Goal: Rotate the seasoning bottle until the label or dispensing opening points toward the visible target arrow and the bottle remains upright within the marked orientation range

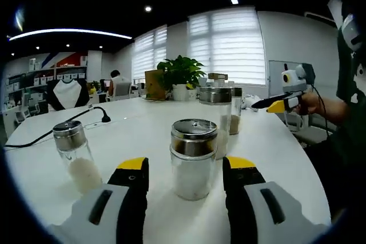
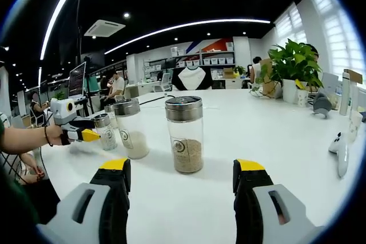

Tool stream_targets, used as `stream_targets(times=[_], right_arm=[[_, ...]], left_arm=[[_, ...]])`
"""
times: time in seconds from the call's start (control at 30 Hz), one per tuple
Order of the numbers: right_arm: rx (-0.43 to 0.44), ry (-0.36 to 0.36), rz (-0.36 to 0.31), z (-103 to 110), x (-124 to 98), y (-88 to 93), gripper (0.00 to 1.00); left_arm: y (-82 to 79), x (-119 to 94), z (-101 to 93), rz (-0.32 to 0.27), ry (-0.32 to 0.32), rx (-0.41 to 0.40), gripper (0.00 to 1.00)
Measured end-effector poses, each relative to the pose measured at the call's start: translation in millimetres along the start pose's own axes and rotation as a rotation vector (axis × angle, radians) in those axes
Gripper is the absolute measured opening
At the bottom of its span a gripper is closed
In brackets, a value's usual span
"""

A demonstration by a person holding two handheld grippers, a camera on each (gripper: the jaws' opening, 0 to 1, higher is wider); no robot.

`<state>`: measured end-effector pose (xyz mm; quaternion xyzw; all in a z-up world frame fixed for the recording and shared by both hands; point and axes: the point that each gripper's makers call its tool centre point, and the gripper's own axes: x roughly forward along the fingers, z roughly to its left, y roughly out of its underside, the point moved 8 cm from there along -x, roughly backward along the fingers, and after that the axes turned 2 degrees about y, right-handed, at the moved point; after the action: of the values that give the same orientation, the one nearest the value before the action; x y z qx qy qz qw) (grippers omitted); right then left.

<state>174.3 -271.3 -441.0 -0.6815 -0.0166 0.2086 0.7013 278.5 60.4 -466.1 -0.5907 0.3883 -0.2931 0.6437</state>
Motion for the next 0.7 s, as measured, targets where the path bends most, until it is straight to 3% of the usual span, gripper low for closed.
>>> stream_targets(times=[0.13,0.2,0.37,0.47,0.57,0.7], right_arm=[[-0.004,0.001,-0.001,0,0,-2.6,0.74],[0.002,-0.004,0.001,0,1,-3.7,0.74],[-0.007,-0.003,-0.002,1,3,-6.5,0.74],[-0.004,-0.007,-0.004,3,4,-6.7,0.74],[-0.004,-0.014,-0.006,7,3,-6.6,0.74],[-0.006,-0.014,-0.002,9,3,-5.7,0.74]], left_arm=[[1.1,-8,-12.2,0.019,-0.056,0.026,0.60],[4.2,-12,-15.1,0.057,-0.103,0.042,0.60],[-4.5,-18,-25.0,-0.001,-0.166,0.014,0.62],[-5.6,-16,-26.9,0.005,-0.192,0.022,0.63],[-2.7,-14,-28.1,-0.013,-0.244,-0.067,0.64],[-4.0,-9,-39.4,-0.041,-0.310,-0.070,0.65]])
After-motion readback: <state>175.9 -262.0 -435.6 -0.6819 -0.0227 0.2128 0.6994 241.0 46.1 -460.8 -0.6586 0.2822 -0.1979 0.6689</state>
